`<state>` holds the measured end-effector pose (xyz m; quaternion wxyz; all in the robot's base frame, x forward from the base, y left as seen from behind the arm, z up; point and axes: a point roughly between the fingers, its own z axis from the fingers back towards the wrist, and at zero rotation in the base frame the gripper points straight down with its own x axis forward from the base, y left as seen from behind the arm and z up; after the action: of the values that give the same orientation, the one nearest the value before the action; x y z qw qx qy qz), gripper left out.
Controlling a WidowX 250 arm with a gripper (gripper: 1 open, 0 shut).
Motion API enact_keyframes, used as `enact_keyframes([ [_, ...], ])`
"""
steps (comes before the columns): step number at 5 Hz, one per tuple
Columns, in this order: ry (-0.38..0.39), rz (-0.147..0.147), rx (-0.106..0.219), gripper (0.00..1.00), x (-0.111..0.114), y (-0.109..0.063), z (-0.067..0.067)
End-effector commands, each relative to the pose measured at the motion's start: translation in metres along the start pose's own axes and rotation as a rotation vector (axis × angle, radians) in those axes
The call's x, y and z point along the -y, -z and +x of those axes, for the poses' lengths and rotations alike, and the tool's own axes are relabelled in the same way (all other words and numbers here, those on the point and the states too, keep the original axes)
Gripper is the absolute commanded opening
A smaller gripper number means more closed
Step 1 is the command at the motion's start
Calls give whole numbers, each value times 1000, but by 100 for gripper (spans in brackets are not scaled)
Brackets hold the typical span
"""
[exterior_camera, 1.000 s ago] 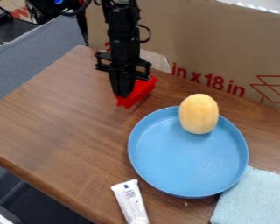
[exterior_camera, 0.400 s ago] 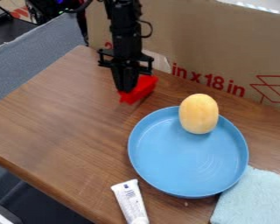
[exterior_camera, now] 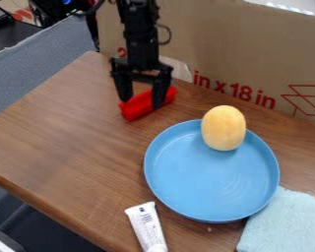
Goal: Move the red object to the right side of the table
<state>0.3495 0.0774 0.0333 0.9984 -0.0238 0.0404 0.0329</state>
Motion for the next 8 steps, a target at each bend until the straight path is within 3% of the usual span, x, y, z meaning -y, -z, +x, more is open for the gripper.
enact_keyframes([
  [1,2,27,94,100,-1,-32,0],
  [2,0,44,82,100,7,-29,16],
  [3,-2,48,97,100,12,-24,11],
  [5,-10,68,64,100,18,-15,17],
  [6,-17,57,49,0,18,1,12],
  [8,-27,52,43,0,15,1,17],
])
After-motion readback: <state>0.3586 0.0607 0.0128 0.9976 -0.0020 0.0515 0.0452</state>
